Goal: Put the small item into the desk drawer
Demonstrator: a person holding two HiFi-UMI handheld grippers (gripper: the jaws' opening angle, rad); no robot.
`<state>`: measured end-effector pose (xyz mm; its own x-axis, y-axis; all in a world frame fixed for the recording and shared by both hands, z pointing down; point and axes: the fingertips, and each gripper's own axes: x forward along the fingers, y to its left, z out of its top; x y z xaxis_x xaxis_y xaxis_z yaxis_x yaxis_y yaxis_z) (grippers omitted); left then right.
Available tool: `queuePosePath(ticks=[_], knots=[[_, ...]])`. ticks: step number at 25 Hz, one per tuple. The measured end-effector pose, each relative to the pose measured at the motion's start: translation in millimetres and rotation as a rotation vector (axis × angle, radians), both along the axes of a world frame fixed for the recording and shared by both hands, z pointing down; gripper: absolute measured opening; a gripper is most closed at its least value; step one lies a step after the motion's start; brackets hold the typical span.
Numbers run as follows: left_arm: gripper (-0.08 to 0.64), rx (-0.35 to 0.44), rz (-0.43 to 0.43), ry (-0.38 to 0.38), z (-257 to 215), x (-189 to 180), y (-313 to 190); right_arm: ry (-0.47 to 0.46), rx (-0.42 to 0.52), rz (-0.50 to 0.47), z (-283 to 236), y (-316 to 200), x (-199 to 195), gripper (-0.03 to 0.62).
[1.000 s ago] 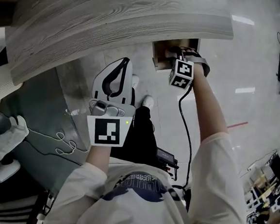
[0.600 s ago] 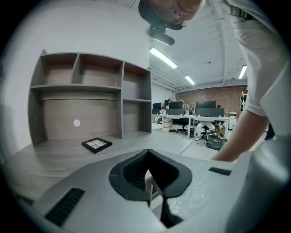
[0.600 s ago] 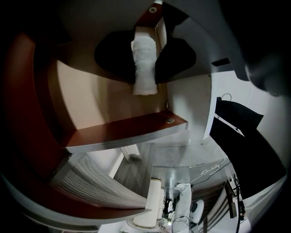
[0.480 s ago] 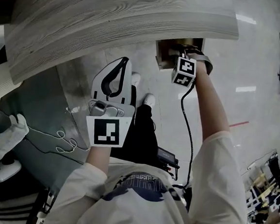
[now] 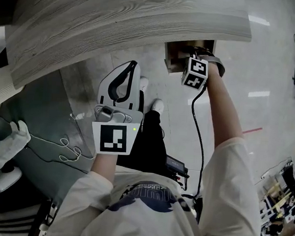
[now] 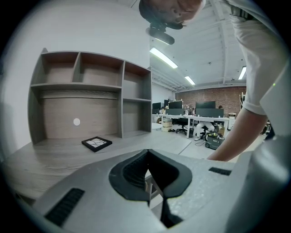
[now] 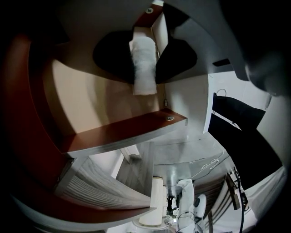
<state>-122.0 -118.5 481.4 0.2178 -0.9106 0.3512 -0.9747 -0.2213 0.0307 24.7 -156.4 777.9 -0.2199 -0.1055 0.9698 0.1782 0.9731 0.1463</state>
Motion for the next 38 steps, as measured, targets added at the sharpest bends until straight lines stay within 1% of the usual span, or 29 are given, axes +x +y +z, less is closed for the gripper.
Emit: queuePosePath(ticks=[3,10,19,29,38], knots=[[0.008,0.001,0.002,0.0,-1,1,1,0.006,-0.016,-0.004,0,2,0,0.163],[0.008,0.008,0.007,0.0,-3,1,3,0.023,-0.043,0.007,-2,5,1,0.167],[0.008,0.009,0.013,0.004,-6,6,2,-0.001,-0.077,0.027,-11,8,3,0.167],[0.008,0.009,0.031,0.0,-8,20,4,-0.049,-0.09,0.095,-24,11,7,0.158],[0.008,-0.009,0.039,-0.008,-6,28,16,-0.097,-0.065,0.164,-39,14,9,0.143]])
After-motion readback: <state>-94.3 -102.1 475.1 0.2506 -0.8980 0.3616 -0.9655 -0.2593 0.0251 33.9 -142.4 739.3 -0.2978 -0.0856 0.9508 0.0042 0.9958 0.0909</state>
